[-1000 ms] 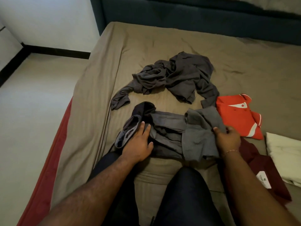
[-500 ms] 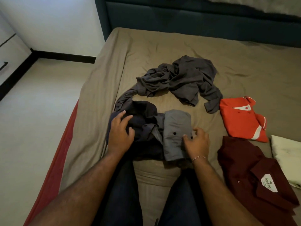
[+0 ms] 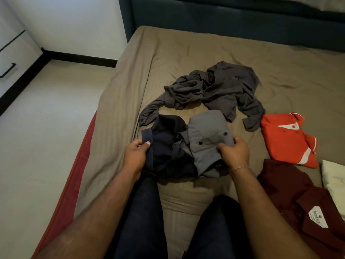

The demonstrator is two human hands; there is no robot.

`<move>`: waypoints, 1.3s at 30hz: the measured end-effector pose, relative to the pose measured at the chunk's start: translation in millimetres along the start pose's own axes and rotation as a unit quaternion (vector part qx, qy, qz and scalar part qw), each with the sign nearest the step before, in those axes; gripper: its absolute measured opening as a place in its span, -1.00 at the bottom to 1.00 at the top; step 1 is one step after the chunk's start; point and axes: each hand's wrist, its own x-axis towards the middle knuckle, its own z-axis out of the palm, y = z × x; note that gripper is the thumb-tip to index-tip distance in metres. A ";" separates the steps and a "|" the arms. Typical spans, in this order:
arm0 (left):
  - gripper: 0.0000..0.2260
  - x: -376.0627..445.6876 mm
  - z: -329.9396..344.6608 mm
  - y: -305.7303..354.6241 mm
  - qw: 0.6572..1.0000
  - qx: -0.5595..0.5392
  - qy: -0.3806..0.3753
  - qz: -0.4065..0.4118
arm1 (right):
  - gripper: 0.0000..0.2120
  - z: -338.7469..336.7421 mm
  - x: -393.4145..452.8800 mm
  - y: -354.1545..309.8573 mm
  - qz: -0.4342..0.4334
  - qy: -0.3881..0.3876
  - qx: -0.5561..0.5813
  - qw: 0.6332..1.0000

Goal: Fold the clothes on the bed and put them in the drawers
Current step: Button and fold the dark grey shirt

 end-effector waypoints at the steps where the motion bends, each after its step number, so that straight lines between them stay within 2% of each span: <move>1: -0.89 -4.4 6.7 -2.9 1.000 -0.009 -0.005 -0.010 | -0.75 6.9 -9.7 -15.3 -0.047 0.018 -0.057 0.997; 4: -0.89 -19.1 25.9 -11.8 0.997 -0.061 -0.012 -0.036 | -0.59 42.5 -58.2 -51.8 -0.218 0.032 -0.202 0.954; 6: -0.92 -25.8 29.2 -14.6 0.994 -0.099 0.016 -0.047 | -0.63 76.8 -94.9 -59.7 -0.343 -0.041 -0.307 0.887; 7: -0.90 -29.2 26.8 -14.4 0.992 -0.107 0.049 -0.050 | -0.70 90.5 -111.3 -57.3 -0.376 -0.090 -0.342 0.856; 8: -0.84 -30.3 21.7 -14.5 0.990 -0.096 0.093 -0.042 | -0.73 100.1 -122.9 -52.5 -0.384 -0.128 -0.351 0.844; 9: -0.77 -31.5 14.4 -14.3 0.988 -0.059 0.142 -0.016 | -0.71 105.0 -127.2 -45.3 -0.379 -0.142 -0.334 0.852; 11: -0.64 -38.0 -2.1 -12.7 0.976 0.033 0.203 0.076 | -0.64 104.8 -116.3 -30.6 -0.336 -0.098 -0.238 0.906; 13: -0.62 -47.6 -10.3 -8.5 0.969 0.082 0.164 0.166 | -0.54 101.1 -88.7 -16.3 -0.241 -0.049 -0.175 0.953; 14: -0.63 -48.8 -11.2 -8.6 0.971 0.097 0.119 0.182 | -0.45 99.9 -72.6 -12.2 -0.173 -0.062 -0.152 0.971; 16: -0.65 -47.3 -9.1 -11.5 0.981 0.122 0.051 0.143 | -0.24 103.4 -48.2 -7.7 -0.023 -0.173 -0.060 0.983; 17: -0.64 -46.4 -6.8 -10.7 0.988 0.116 0.035 0.091 | -0.20 106.4 -43.8 -5.8 0.039 -0.234 -0.015 0.971; 19: -0.60 -41.0 -6.1 -7.2 0.998 0.038 0.038 -0.032 | -0.34 112.9 -45.0 -6.5 0.074 -0.312 0.019 0.947; 21: -0.66 -39.0 -10.8 1.2 0.992 -0.052 0.032 -0.108 | -0.57 119.8 -51.8 -10.6 0.011 -0.298 0.014 0.954; 23: -0.66 -40.0 -13.6 15.1 0.985 -0.100 -0.023 -0.140 | -0.59 118.0 -64.3 -24.1 -0.113 -0.263 -0.015 0.958; 24: -0.60 -39.6 -13.4 19.1 0.979 -0.124 -0.062 -0.151 | -0.55 112.3 -72.8 -30.8 -0.207 -0.249 -0.064 0.944; 25: -0.55 -39.7 -11.7 21.3 0.971 -0.150 -0.106 -0.152 | -0.49 105.5 -80.4 -33.7 -0.309 -0.223 -0.132 0.915; 27: -0.49 -45.0 -5.2 24.8 0.948 -0.228 -0.180 -0.133 | -0.39 87.6 -99.5 -32.3 -0.466 -0.131 -0.268 0.833; 28: -0.50 -48.2 1.6 24.7 0.934 -0.267 -0.203 -0.124 | -0.37 77.3 -108.3 -29.1 -0.497 -0.089 -0.302 0.809; 30: -0.53 -51.3 15.7 15.8 0.919 -0.318 -0.202 -0.113 | -0.35 64.8 -116.5 -18.8 -0.508 -0.059 -0.321 0.797; 33: -0.58 -59.0 42.4 -4.3 0.913 -0.339 -0.165 -0.158 | -0.37 50.5 -107.2 1.5 -0.478 -0.109 -0.386 0.782; 35: -0.61 -62.7 54.7 -14.2 0.928 -0.286 -0.081 -0.225 | -0.41 46.7 -101.1 20.3 -0.418 -0.184 -0.414 0.787; 36: -0.62 -64.6 57.3 -18.7 0.936 -0.257 -0.040 -0.238 | -0.44 41.8 -101.6 30.9 -0.384 -0.208 -0.400 0.806; 38: -0.64 -64.2 57.1 -23.2 0.945 -0.240 0.001 -0.223 | -0.49 34.3 -100.9 45.6 -0.331 -0.211 -0.297 0.870; 39: -0.64 -66.1 58.2 -22.0 0.948 -0.240 0.001 -0.208 | -0.51 27.9 -100.1 51.2 -0.303 -0.176 -0.225 0.909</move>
